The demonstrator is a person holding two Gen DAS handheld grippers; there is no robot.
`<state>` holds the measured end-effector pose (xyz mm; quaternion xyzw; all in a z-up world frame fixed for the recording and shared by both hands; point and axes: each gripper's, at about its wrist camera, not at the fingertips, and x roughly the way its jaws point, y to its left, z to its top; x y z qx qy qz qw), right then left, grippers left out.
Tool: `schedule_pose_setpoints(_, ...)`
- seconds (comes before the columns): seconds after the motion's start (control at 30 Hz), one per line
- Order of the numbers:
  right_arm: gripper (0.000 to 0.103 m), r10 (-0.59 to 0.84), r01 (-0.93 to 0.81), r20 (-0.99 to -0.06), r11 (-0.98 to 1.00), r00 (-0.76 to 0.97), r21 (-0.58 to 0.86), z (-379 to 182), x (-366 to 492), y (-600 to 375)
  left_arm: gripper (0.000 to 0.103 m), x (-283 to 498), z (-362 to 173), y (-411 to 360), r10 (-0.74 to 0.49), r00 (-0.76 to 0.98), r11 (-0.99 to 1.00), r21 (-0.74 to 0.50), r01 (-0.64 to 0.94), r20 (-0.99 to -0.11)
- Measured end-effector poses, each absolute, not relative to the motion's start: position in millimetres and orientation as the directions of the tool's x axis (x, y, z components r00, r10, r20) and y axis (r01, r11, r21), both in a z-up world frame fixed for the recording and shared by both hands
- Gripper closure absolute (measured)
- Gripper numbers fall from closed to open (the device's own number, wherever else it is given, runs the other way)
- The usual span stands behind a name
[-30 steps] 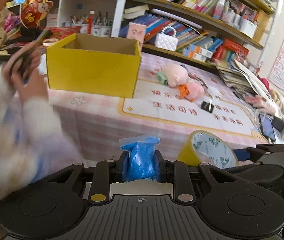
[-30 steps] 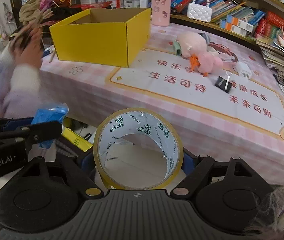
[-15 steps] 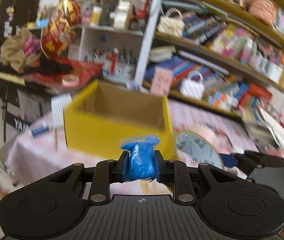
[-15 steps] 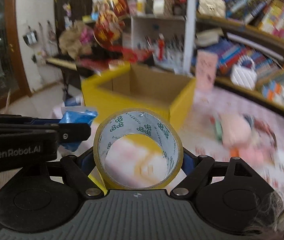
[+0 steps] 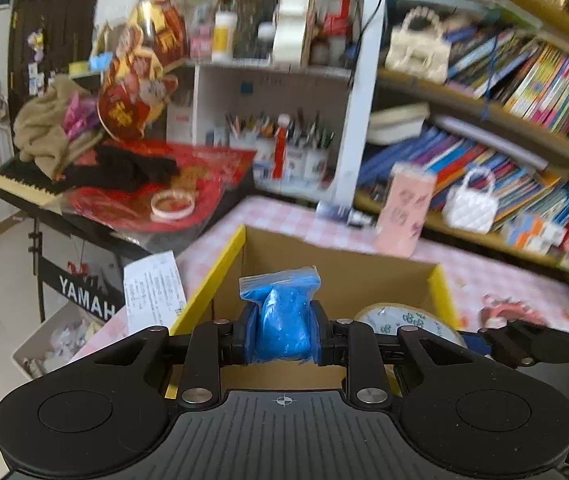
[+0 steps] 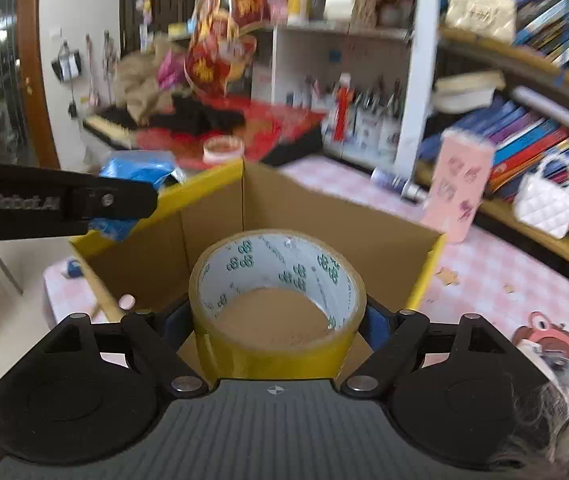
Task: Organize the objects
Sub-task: 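Release the tape roll into the box with the right tool while the left drops the blue item, then withdraw both open tools from the box back over the table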
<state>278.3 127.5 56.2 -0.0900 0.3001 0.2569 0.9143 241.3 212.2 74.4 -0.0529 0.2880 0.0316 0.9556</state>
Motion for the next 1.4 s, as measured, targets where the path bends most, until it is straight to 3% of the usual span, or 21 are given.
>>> schedule_pose_setpoints(0.4, 0.021, 0.451, -0.679, -0.747, 0.734, 0.489, -0.001, 35.1, 333.7, 143.0, 0.079, 291.5, 26.3, 212.2, 0.012, 0.71, 0.998, -0.037, -0.053, -0.704)
schedule_pose_setpoints(0.57, 0.019, 0.467, -0.736, -0.774, 0.677, 0.426, 0.003, 34.6, 346.2, 141.9, 0.078, 301.1, 16.9, 208.2, 0.0, 0.678, 0.999, -0.028, -0.031, -0.735)
schedule_pose_setpoints(0.7, 0.018, 0.465, -0.735, -0.772, 0.678, 0.434, -0.005, 34.9, 343.0, 142.6, 0.071, 301.5, 14.3, 208.4, 0.005, 0.678, 0.999, -0.018, -0.026, -0.735)
schedule_pose_setpoints(0.73, 0.018, 0.467, -0.736, -0.763, 0.677, 0.448, -0.018, 35.4, 341.0, 143.2, 0.066, 301.6, 15.6, 209.4, 0.005, 0.68, 0.999, -0.021, -0.03, -0.733)
schedule_pose_setpoints(0.8, 0.018, 0.471, -0.739, -0.734, 0.672, 0.488, -0.06, 38.2, 334.2, 144.2, 0.041, 296.9, 22.4, 210.2, -0.002, 0.702, 0.999, -0.03, -0.028, -0.712)
schedule_pose_setpoints(0.83, 0.018, 0.474, -0.738, -0.719, 0.67, 0.508, -0.08, 40.9, 329.6, 143.9, 0.037, 292.2, 27.9, 209.6, -0.002, 0.722, 0.999, -0.033, -0.028, -0.692)
schedule_pose_setpoints(1.03, 0.018, 0.534, -0.719, -0.618, 0.69, 0.578, -0.076, 69.4, 296.5, 130.5, 0.032, 247.0, 64.9, 201.5, -0.017, 0.825, 0.999, -0.038, -0.005, -0.565)
schedule_pose_setpoints(1.13, 0.018, 0.521, -0.68, -0.574, 0.727, 0.632, -0.09, 83.1, 270.4, 116.0, 0.025, 216.5, 79.5, 200.8, -0.025, 0.856, 0.999, -0.05, -0.001, -0.516)
schedule_pose_setpoints(1.4, 0.021, 0.423, -0.525, -0.535, 0.85, 0.731, -0.045, 89.9, 188.6, 73.7, 0.019, 137.1, 81.8, 194.3, -0.04, 0.874, 0.998, -0.059, 0.013, -0.485)
